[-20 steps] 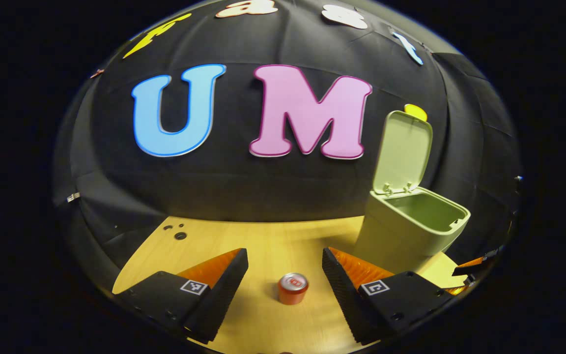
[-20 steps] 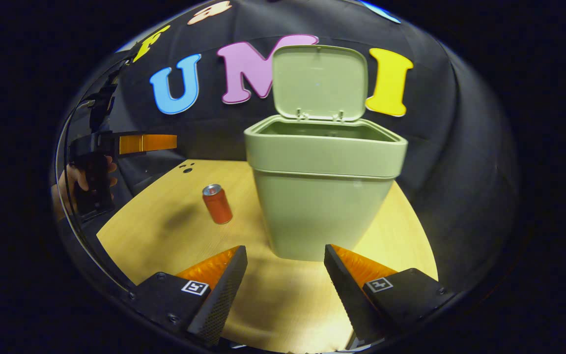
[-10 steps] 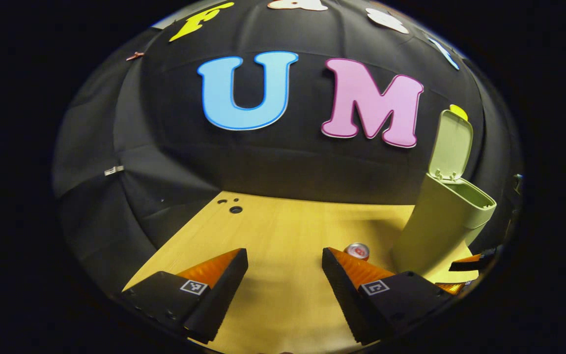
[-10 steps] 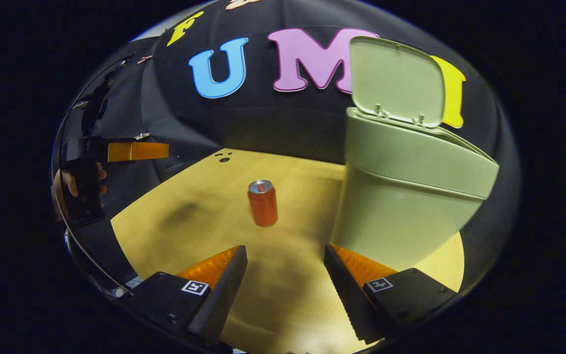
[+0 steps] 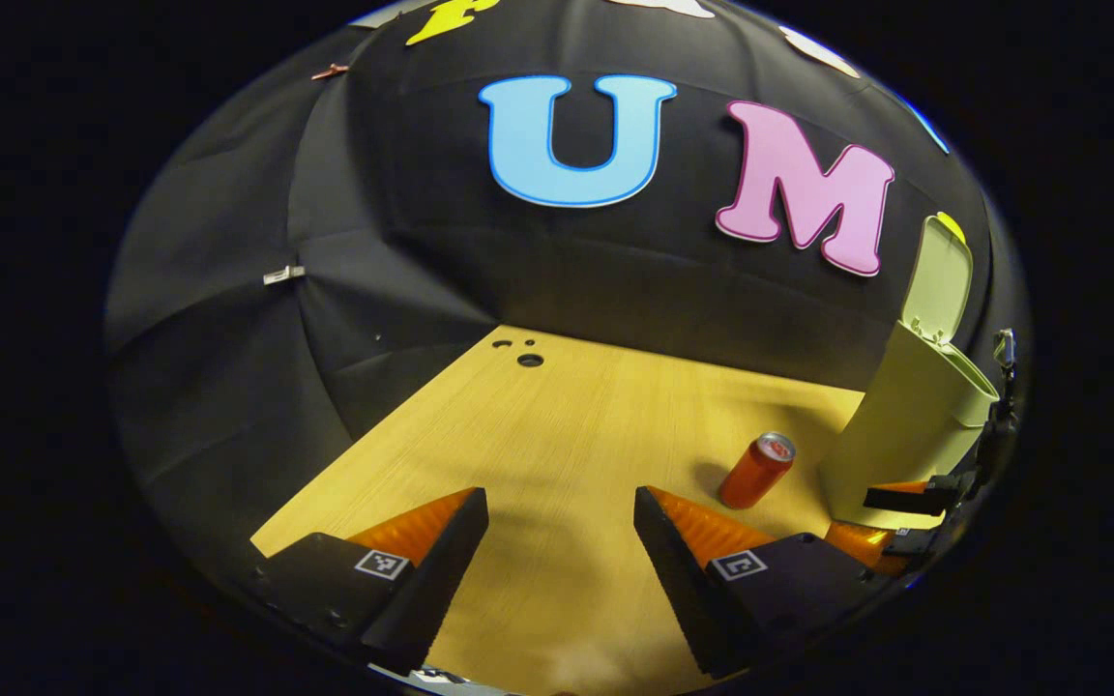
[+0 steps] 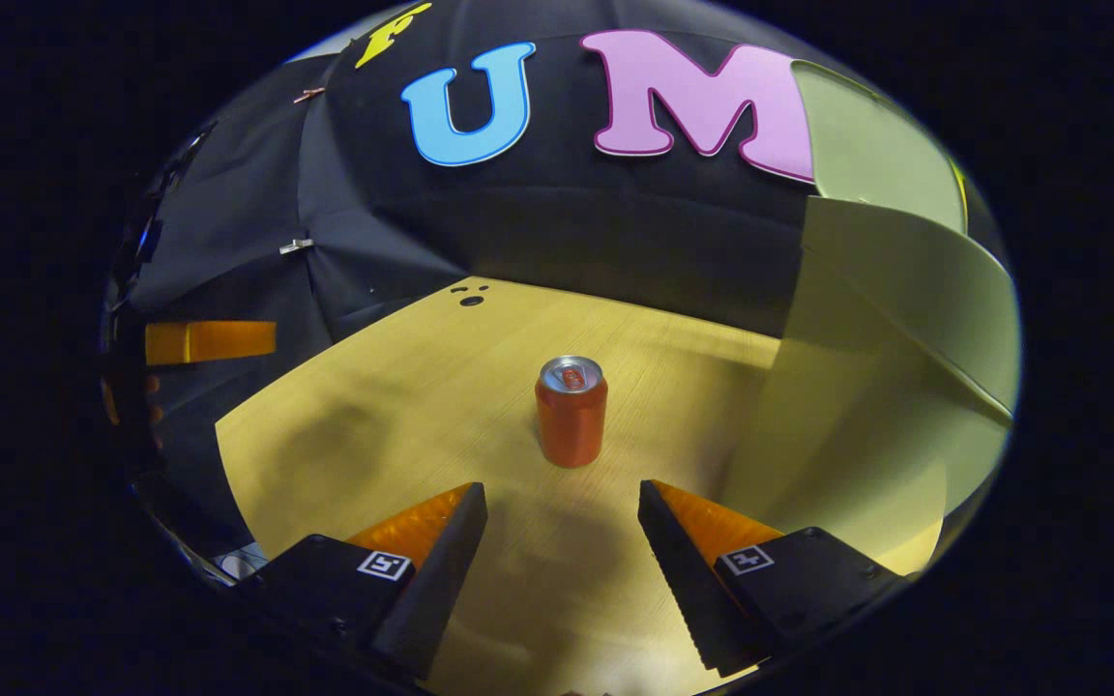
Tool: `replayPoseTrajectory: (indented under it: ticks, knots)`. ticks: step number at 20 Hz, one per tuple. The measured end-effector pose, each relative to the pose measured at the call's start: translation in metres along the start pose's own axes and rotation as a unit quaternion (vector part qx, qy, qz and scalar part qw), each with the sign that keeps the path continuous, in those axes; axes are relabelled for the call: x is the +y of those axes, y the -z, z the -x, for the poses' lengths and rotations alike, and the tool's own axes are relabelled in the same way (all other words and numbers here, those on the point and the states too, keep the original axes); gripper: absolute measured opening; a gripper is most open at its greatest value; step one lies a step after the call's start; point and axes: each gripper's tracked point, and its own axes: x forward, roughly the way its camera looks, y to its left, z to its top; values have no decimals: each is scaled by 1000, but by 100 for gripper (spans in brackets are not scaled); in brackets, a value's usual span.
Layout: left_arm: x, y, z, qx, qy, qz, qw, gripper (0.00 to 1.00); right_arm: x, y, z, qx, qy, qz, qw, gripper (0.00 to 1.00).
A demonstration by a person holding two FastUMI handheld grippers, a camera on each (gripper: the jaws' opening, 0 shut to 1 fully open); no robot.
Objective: Press the lid of the desktop garbage bin to open it, pick up the crumpled paper on the desktop and throw it into the bin, then pick up the pop can on the desktop and drop it into the bin, and finally close the garbage bin lid.
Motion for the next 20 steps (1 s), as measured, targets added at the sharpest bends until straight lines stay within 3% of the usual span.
replayPoseTrajectory:
  ticks: [7,20]
  knots:
    - [27,28,-13,29,-20,31,999,98,1,0,-63,15,5,-1,1000,100]
    - [50,48,-49,55,-31,71,996,96,-15,-11,-139,24,29,-15,999,99]
